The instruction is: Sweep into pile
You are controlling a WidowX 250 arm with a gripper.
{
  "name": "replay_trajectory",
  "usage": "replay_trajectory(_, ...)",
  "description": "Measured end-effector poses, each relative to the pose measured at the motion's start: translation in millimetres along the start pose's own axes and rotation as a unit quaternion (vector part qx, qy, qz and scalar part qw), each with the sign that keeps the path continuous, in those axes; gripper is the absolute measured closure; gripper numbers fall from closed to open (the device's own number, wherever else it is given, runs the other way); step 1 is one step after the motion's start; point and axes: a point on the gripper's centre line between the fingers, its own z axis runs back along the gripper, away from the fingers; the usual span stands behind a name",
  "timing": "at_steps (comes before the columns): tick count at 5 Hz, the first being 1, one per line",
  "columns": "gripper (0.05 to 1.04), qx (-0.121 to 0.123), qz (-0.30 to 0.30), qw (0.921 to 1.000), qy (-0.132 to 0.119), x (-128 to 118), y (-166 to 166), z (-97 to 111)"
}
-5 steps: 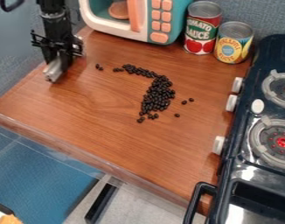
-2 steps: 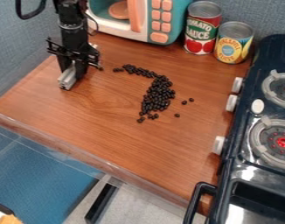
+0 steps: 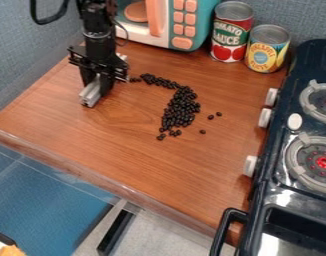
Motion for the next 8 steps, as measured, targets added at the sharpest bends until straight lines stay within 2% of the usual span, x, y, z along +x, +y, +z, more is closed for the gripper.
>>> replay_trajectory(2, 0.698, -0.019, -0.031, 0.9993, -0.007, 2, -48, 6)
replay_trajectory(7, 0.698, -0.03, -0.068, 0.9971, -0.012, -11, -101, 14)
replay_trajectory(8, 0.698, -0.04, -0.064, 0.9963, -0.042, -7, -100, 36)
